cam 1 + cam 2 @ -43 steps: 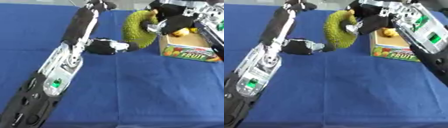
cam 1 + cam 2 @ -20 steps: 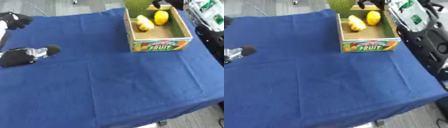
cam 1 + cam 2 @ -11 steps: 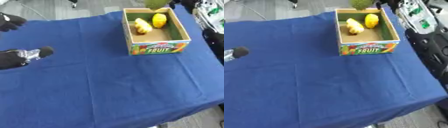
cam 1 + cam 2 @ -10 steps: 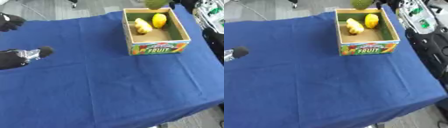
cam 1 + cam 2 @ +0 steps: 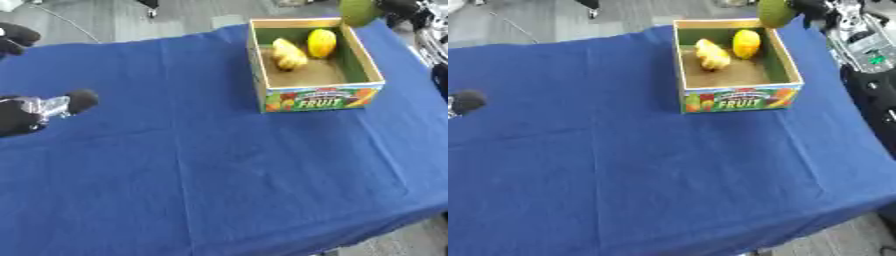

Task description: Pick up the objects with one hand, pass them to the other hand, and then place them into the box on the other side of the table.

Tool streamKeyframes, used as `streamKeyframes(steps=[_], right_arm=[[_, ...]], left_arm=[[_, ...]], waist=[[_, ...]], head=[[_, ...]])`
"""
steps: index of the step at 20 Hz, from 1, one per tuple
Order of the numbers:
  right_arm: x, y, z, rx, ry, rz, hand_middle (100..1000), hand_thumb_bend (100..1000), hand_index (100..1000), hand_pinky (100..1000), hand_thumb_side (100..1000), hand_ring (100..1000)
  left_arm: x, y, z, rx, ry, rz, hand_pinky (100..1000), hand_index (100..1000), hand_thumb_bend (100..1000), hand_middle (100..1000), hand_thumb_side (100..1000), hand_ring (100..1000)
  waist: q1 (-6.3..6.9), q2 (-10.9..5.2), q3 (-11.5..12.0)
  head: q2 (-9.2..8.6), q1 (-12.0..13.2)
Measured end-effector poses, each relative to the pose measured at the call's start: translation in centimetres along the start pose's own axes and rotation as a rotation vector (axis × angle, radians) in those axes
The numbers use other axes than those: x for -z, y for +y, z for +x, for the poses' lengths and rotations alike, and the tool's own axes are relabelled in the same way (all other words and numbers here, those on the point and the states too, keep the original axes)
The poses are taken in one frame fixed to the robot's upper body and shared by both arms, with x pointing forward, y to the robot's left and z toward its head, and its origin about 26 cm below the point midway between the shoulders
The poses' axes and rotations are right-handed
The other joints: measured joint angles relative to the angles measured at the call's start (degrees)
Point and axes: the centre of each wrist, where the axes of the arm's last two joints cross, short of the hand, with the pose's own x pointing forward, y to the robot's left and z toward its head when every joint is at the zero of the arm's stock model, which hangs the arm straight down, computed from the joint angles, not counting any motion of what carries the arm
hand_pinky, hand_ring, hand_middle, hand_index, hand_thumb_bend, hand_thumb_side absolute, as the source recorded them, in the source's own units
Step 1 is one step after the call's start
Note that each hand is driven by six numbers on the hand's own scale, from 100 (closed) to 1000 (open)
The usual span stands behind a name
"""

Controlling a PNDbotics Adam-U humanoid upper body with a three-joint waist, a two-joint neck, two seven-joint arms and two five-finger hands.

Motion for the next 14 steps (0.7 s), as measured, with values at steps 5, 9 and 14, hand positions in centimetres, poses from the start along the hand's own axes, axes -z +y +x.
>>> streamKeyframes(steps=[5, 9, 14], right_arm=[[0.4, -1.2, -1.5, -0.058, 0.030, -0.052, 279, 100, 405, 163, 163, 423], [0.5, -1.4, -2.6, -0.101, 0.045, -0.068, 278, 100, 405, 162, 137, 423], [0.9, -1.5, -2.8, -0.121, 0.036, -0.076, 278, 100, 405, 162, 136, 424]], left_arm=[[0.0, 0.0, 0.1, -0.001, 0.000, 0.004, 786, 771, 898, 678, 674, 718], [0.0, 0.1, 0.1, -0.001, -0.002, 0.006, 786, 770, 898, 677, 671, 717], [0.1, 0.2, 0.2, -0.002, -0.006, 0.007, 785, 770, 898, 677, 675, 717]], waist=[[0.00, 0.01, 0.49], [0.00, 0.01, 0.74], [0.00, 0.02, 1.20]], head=[[-0.32, -0.26], [-0.50, -0.45], [-0.52, -0.78]])
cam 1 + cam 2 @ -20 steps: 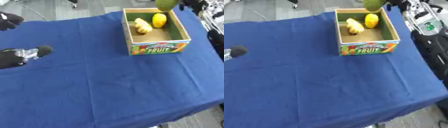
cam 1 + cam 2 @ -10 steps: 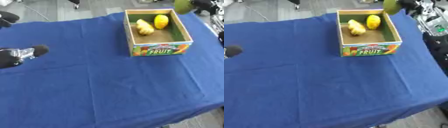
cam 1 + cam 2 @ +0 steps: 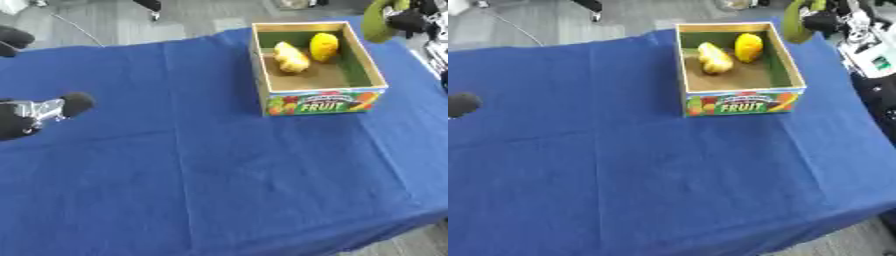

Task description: Pick up the objects with one hand, pass them to the other hand, and then place them into the box on the other side of the table.

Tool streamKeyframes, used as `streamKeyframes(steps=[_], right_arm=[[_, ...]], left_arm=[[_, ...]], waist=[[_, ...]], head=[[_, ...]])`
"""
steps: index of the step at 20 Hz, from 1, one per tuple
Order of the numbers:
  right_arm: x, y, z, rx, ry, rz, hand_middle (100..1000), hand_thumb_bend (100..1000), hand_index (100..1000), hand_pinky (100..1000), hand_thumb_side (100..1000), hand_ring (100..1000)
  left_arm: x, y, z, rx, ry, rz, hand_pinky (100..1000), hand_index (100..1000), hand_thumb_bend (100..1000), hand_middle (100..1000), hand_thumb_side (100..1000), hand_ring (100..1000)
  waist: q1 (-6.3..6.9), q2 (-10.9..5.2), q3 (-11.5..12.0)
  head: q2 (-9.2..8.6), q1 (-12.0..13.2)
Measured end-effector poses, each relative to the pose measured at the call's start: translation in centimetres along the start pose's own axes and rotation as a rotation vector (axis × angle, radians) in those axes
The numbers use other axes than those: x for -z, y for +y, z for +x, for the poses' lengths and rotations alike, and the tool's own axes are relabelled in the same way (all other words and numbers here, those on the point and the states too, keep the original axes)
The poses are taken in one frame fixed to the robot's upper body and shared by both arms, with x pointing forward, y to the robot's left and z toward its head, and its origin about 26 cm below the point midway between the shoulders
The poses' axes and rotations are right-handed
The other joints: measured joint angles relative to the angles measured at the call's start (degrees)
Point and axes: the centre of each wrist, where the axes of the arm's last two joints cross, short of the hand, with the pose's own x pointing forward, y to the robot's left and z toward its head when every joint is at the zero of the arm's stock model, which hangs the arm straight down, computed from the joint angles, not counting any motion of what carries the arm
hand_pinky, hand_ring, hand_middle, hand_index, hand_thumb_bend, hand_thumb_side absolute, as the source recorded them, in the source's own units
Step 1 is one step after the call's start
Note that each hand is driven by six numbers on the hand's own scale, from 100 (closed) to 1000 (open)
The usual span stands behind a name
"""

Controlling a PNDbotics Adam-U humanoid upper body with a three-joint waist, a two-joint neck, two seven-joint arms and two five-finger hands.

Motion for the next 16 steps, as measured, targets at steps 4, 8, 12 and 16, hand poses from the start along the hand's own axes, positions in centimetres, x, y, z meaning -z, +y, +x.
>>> streamKeyframes(steps=[4, 8, 12, 16], right_arm=[[0.4, 0.1, 0.3, -0.013, -0.013, -0.001, 278, 100, 405, 163, 127, 424], [0.8, 0.1, 0.3, -0.037, -0.016, -0.005, 279, 100, 407, 164, 120, 426], [0.9, 0.2, -0.3, -0.064, -0.004, -0.004, 286, 100, 414, 172, 118, 436], [0.8, 0.6, -0.9, -0.079, 0.005, 0.008, 317, 100, 441, 210, 111, 475]], left_arm=[[0.1, 0.0, 0.1, -0.001, -0.004, 0.002, 785, 769, 899, 676, 675, 717], [0.2, 0.1, 0.4, -0.003, -0.012, 0.004, 785, 769, 899, 676, 675, 716], [0.2, 0.1, 0.5, -0.007, -0.016, 0.005, 785, 769, 899, 676, 675, 717], [0.2, 0.1, 0.5, -0.007, -0.018, 0.006, 786, 769, 900, 676, 676, 717]], waist=[[0.00, 0.17, 0.66], [0.00, 0.32, 1.25], [0.00, 0.50, 1.51], [0.00, 0.61, 1.63]], head=[[-0.19, -0.44], [-0.46, -1.02], [-0.49, -1.41], [-0.51, -1.55]])
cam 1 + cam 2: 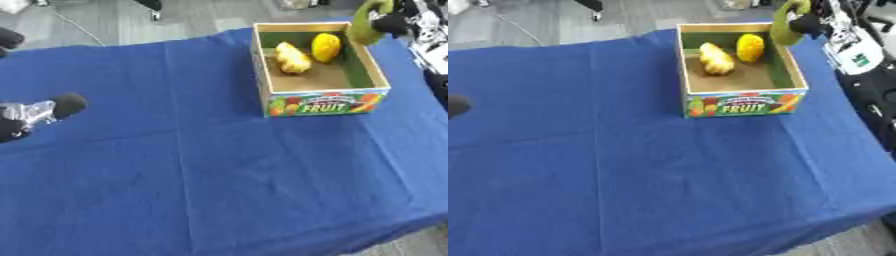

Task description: Pick up the objects with one hand, pass them to the other hand, and then place them into the box on the other side of the table.

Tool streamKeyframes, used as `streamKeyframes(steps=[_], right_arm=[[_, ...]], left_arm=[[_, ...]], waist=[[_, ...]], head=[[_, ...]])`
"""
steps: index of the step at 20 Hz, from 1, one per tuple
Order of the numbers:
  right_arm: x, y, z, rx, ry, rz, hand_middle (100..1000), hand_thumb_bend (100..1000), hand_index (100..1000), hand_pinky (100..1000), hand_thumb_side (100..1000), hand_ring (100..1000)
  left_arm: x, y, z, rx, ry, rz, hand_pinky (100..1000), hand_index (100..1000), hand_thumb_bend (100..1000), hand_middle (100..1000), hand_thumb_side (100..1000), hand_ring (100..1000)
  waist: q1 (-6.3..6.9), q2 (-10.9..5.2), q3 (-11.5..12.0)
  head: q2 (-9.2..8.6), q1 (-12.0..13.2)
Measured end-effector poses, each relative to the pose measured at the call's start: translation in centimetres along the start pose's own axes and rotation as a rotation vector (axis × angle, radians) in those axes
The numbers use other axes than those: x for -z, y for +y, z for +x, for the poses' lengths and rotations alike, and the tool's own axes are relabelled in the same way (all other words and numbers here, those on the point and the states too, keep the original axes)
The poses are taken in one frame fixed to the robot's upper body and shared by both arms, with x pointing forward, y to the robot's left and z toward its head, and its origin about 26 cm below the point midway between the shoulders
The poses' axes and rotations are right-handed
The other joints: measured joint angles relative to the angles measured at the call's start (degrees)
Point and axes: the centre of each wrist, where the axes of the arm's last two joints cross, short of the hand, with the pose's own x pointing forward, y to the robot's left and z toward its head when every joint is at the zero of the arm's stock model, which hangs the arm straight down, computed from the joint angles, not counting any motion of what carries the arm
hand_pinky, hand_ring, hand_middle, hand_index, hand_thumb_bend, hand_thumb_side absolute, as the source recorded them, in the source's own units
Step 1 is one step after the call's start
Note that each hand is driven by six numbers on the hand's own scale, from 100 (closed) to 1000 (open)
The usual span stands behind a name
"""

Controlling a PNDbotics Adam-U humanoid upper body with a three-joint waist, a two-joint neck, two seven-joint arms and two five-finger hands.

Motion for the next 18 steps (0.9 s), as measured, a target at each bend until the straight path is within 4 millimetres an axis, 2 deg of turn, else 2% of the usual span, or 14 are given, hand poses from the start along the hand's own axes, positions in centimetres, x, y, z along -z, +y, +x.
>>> streamKeyframes(steps=[2, 3, 5, 7, 11, 18], right_arm=[[0.0, 0.1, 0.0, -0.005, -0.003, 0.008, 466, 100, 553, 331, 100, 586], [0.1, 0.2, 0.0, -0.005, -0.005, 0.015, 466, 100, 554, 343, 100, 592], [0.1, 0.3, 0.0, -0.005, -0.008, 0.031, 407, 100, 494, 280, 146, 531], [0.1, 0.3, -0.1, -0.004, -0.006, 0.038, 373, 100, 466, 255, 172, 504], [0.2, 0.3, 0.6, 0.020, -0.025, 0.029, 319, 100, 423, 213, 179, 451], [0.4, -0.1, 4.9, 0.091, -0.178, 0.008, 308, 100, 416, 209, 154, 442]], left_arm=[[0.0, 0.0, 0.0, 0.000, -0.001, 0.000, 786, 769, 901, 677, 677, 718], [0.0, 0.0, 0.0, 0.000, -0.001, 0.001, 786, 770, 901, 677, 677, 718], [0.0, 0.0, 0.0, 0.000, -0.001, 0.001, 766, 758, 899, 649, 673, 692], [0.0, 0.0, 0.0, 0.001, -0.001, 0.001, 767, 757, 898, 654, 675, 696], [0.0, 0.0, 0.0, 0.002, 0.000, 0.003, 772, 758, 897, 666, 676, 702], [0.0, 0.0, 0.0, 0.002, 0.000, 0.003, 773, 756, 897, 669, 677, 704]], waist=[[0.00, 0.01, 0.04], [0.08, 0.01, 0.04], [0.28, 0.01, 0.02], [0.32, 0.01, -0.04], [0.32, 0.01, -0.23], [0.32, 0.01, -0.38]], head=[[-0.04, -0.06], [-0.09, -0.10], [-0.21, -0.16], [-0.27, -0.18], [-0.41, -0.26], [-0.41, -0.28]])
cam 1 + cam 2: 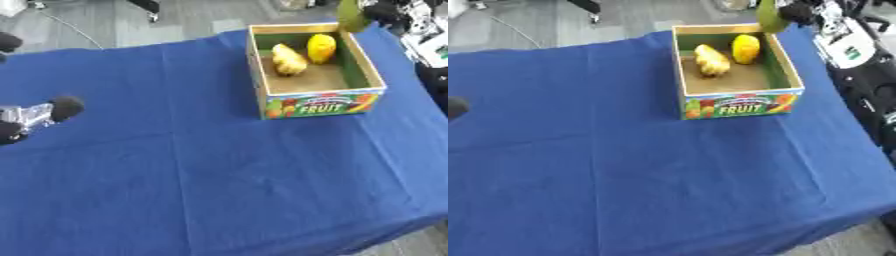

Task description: Pick up the objects with one hand, pass them to the other hand, and then place them into the box on the other side of the table.

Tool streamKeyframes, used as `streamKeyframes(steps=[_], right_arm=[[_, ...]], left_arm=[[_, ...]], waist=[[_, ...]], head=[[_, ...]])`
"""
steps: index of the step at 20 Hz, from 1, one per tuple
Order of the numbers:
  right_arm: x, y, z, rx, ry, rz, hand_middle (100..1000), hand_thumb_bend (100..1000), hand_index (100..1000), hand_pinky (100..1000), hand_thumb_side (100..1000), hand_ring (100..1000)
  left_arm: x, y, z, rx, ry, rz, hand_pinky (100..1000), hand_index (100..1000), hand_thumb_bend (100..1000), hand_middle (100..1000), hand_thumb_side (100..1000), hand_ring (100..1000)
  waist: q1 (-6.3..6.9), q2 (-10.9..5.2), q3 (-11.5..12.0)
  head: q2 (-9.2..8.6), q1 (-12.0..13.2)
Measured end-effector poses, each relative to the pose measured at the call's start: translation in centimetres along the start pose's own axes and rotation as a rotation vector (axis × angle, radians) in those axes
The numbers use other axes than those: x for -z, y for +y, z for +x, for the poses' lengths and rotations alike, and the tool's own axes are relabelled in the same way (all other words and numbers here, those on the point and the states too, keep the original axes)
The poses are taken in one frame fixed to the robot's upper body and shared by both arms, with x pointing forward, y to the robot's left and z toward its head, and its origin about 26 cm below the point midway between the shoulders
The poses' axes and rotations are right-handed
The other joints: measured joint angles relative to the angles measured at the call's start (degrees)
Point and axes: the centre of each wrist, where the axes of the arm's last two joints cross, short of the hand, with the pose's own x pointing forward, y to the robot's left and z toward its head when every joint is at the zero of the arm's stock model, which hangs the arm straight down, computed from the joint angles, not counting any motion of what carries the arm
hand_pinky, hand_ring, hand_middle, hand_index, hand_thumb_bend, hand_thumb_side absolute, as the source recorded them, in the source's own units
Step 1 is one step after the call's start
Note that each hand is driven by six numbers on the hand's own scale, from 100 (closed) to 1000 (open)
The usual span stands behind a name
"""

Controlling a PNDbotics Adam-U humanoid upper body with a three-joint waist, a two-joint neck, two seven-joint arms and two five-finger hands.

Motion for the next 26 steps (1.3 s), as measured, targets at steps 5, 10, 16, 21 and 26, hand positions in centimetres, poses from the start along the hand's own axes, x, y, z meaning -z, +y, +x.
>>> streamKeyframes(steps=[5, 10, 16, 21, 26], right_arm=[[0.5, 0.7, 2.5, 0.016, -0.067, 0.037, 306, 100, 415, 206, 124, 440], [0.7, 1.6, 3.1, -0.008, -0.079, 0.071, 305, 100, 414, 202, 122, 439], [0.6, 3.1, 2.0, -0.043, -0.045, 0.104, 304, 100, 414, 201, 113, 440], [0.2, 3.6, 1.1, -0.076, -0.030, 0.119, 321, 100, 426, 216, 100, 453], [-0.7, 3.7, -0.2, -0.109, -0.004, 0.139, 327, 100, 431, 232, 100, 465]], left_arm=[[0.0, 0.0, 0.0, 0.001, -0.001, -0.001, 774, 756, 897, 668, 677, 704], [0.0, -0.1, 0.1, 0.000, -0.006, -0.004, 773, 754, 899, 668, 677, 703], [0.0, -0.3, 0.2, -0.004, -0.011, -0.010, 773, 754, 902, 669, 679, 705], [0.0, -0.3, 0.2, -0.004, -0.011, -0.010, 773, 753, 899, 669, 679, 707], [0.0, -0.3, 0.2, -0.004, -0.011, -0.011, 772, 753, 898, 669, 680, 707]], waist=[[0.00, 0.00, -0.07], [0.00, 0.00, 0.17], [0.00, 0.00, 0.46], [0.00, 0.00, 0.46], [0.00, 0.00, 0.46]], head=[[0.22, -0.29], [0.49, -0.82], [0.49, -1.39], [0.48, -1.63], [0.46, -1.66]])
